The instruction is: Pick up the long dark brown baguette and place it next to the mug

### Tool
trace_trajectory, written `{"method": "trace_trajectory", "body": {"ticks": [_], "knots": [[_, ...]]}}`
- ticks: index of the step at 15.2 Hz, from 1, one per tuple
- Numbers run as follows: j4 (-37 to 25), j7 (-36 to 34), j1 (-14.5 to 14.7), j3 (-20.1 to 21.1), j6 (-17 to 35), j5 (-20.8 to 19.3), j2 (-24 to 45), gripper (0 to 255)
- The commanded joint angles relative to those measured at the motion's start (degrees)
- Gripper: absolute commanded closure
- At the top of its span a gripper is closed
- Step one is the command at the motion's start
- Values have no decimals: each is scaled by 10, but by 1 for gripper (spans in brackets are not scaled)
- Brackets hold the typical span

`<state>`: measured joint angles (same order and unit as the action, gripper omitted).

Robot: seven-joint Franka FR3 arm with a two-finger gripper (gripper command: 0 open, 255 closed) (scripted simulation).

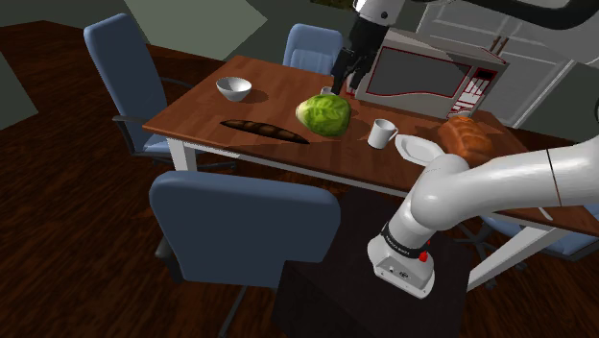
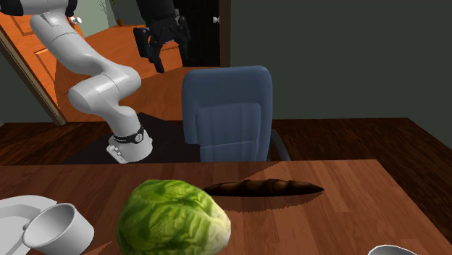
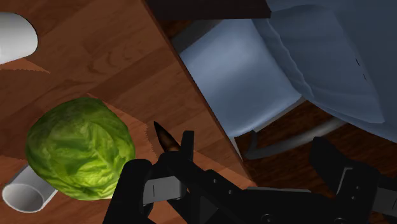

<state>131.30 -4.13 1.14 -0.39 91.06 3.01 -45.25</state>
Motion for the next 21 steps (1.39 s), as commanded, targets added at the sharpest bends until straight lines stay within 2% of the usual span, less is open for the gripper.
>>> {"method": "trace_trajectory", "body": {"ticks": [1,11,21], "knots": [[0,0,0,0,0,0,0,0],[5,107,13,-37,160,-30,167,0],[-69,206,24,-60,283,-35,375,0]]}}
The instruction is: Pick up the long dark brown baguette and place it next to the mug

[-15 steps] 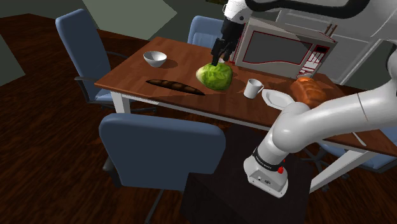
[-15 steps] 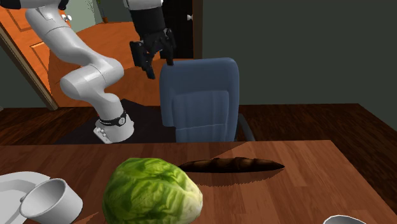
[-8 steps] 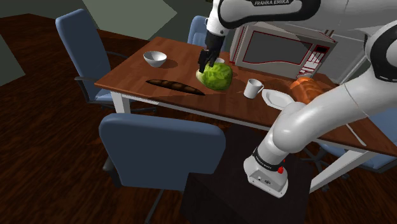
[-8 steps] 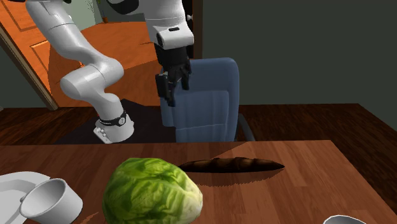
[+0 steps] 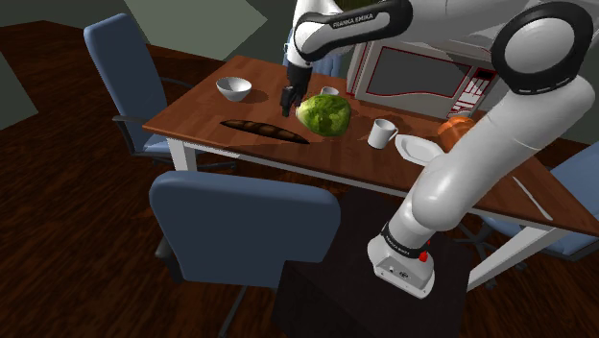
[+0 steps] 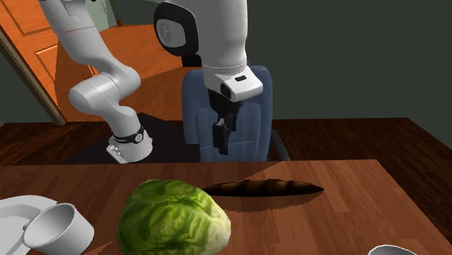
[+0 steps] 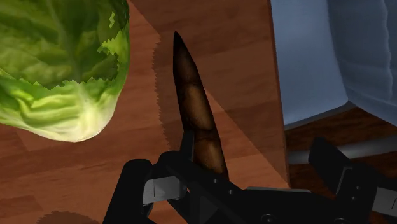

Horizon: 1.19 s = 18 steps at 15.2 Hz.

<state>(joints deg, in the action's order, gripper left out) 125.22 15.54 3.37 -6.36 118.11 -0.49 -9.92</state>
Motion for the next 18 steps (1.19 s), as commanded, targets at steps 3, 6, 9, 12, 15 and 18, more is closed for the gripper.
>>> {"method": "trace_trajectory", "body": {"ticks": [3,6,9,12,15,18], "knots": [[-45,37,3,-3,38,3,87,0],[-89,64,2,-3,59,5,153,0],[-139,88,1,0,73,7,220,0],[-139,91,0,0,88,9,235,0],[-131,93,-1,1,108,10,247,0],[-125,94,-1,1,125,12,258,0]]}}
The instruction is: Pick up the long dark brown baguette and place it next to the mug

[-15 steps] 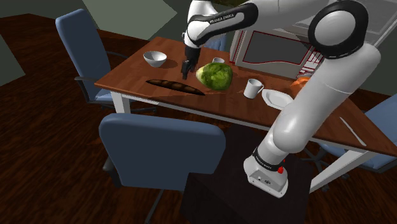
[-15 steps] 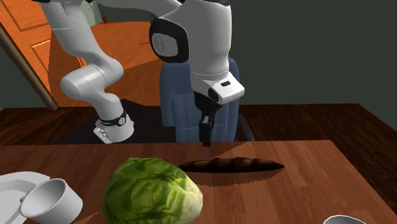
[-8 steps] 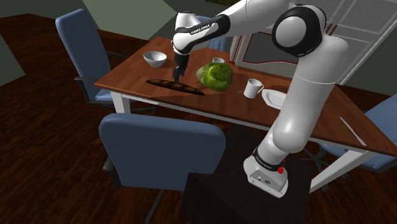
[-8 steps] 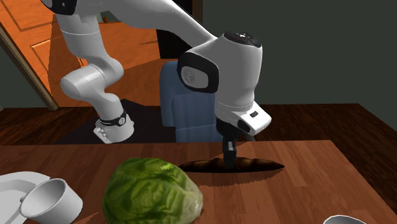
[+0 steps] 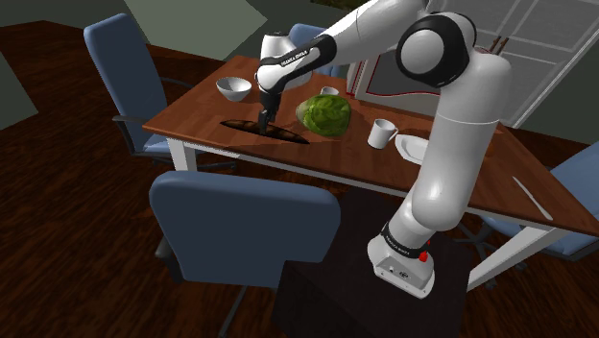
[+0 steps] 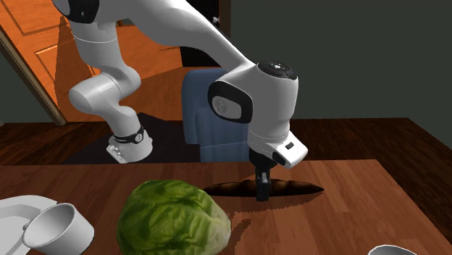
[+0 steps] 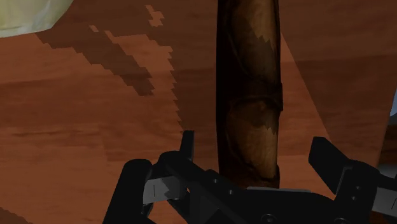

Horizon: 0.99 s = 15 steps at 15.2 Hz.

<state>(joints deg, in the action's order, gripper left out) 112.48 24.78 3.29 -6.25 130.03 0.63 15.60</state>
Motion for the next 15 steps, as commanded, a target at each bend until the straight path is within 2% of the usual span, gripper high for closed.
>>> {"method": "trace_trajectory", "body": {"ticks": [1,7,8,15], "knots": [[2,1,-1,0,6,1,3,0],[2,1,-1,0,6,1,3,0],[2,1,-1,0,6,1,3,255],[2,1,-1,0,6,1,3,255]]}}
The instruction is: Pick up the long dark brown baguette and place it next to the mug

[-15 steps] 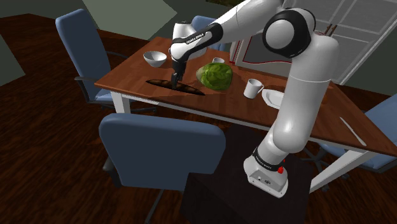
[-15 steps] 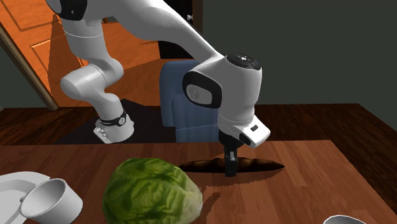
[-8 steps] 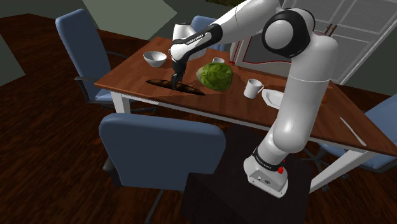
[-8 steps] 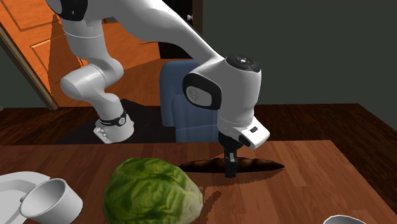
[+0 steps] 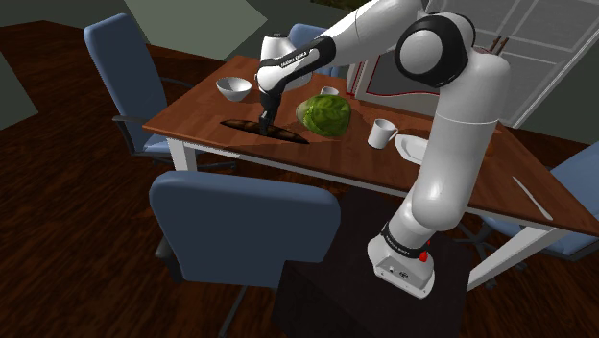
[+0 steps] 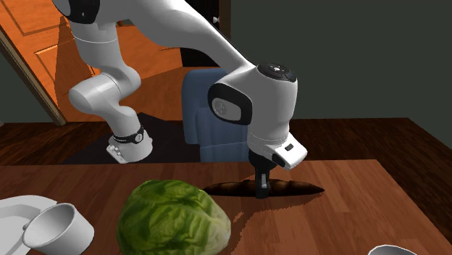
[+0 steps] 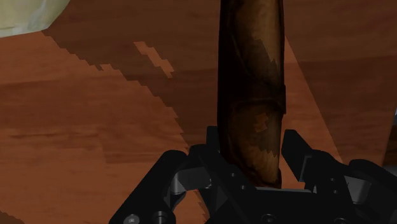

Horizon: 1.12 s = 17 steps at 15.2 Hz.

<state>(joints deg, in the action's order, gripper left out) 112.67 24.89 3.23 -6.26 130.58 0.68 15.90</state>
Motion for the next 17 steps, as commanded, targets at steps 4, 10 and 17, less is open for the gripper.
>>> {"method": "trace_trajectory", "body": {"ticks": [4,10,17], "knots": [[-5,-1,0,0,-13,-1,-8,255],[-24,-2,1,-1,-54,-4,-30,255],[-52,-3,2,-2,-103,-7,-51,255]]}}
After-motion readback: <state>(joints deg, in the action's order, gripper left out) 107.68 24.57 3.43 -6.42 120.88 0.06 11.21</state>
